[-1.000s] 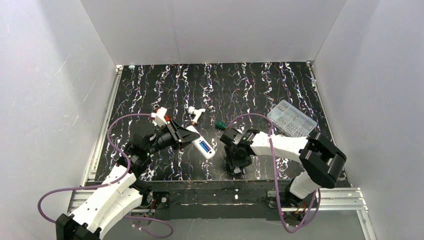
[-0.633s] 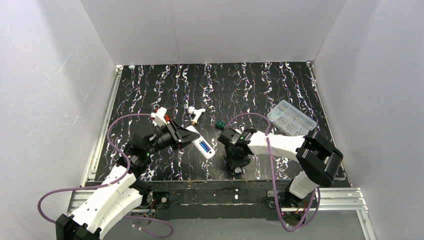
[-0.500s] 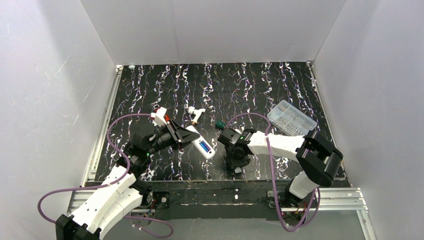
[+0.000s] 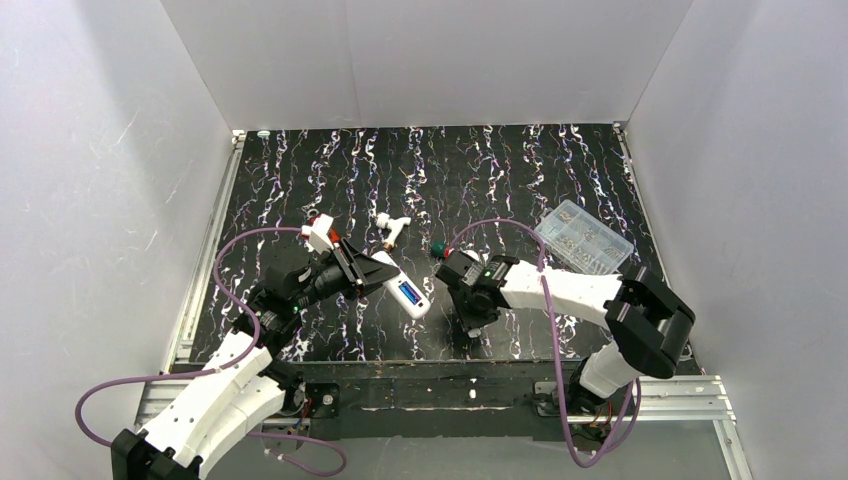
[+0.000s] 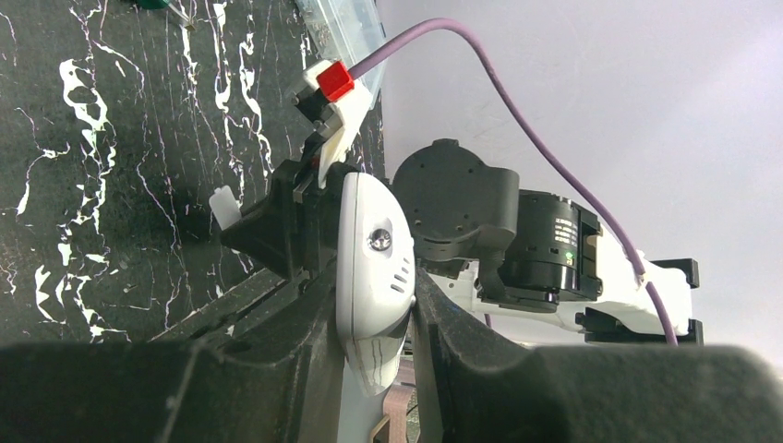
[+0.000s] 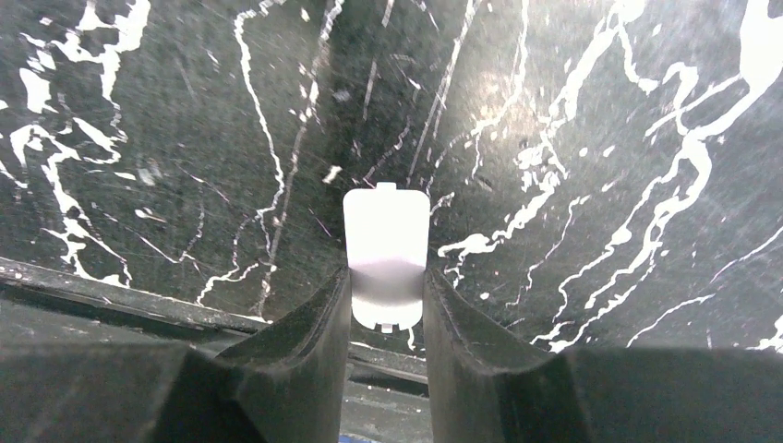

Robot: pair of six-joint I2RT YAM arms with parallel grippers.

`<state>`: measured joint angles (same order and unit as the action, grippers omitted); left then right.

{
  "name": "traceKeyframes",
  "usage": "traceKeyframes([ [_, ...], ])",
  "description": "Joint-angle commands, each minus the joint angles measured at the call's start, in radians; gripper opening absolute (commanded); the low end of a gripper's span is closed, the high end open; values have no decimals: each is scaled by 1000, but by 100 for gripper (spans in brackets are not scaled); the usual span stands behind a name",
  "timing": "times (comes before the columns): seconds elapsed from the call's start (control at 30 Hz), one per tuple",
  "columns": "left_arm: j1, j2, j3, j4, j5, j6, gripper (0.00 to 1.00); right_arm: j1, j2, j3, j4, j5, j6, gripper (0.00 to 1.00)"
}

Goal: Load the batteries into the remote control
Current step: Pick up the battery cover at the center of the board.

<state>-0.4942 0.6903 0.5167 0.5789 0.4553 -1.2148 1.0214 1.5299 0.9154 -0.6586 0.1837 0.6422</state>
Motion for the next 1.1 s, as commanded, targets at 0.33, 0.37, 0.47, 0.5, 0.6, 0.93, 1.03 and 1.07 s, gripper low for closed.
traceKeyframes([
  [0.33, -4, -41, 16, 15, 21, 15, 0, -29, 120, 200, 11, 80, -177, 38],
  [0.37, -4, -43, 15, 12, 19, 17, 0, -31, 115, 205, 4, 84, -179, 38],
  [0.47, -4, -40, 5, 25, 12, 13, 0, -40, 75, 206, -14, 100, -197, 38],
  [0.5, -5, -35, 3, 35, 11, 9, 0, -44, 60, 206, -20, 103, -204, 38],
  [0.6, -5, -21, 3, 57, 14, 0, 0, -57, 11, 214, -57, 108, -230, 38],
  [0.93, -4, 12, -40, 139, -45, -16, 0, -68, -192, 344, -276, -27, -386, 38],
  [1.03, -4, 13, -39, 155, -64, -9, 0, -66, -256, 395, -332, -91, -422, 37],
  [1.07, -4, 14, -35, 147, -70, -3, 0, -67, -269, 416, -341, -112, -429, 37],
])
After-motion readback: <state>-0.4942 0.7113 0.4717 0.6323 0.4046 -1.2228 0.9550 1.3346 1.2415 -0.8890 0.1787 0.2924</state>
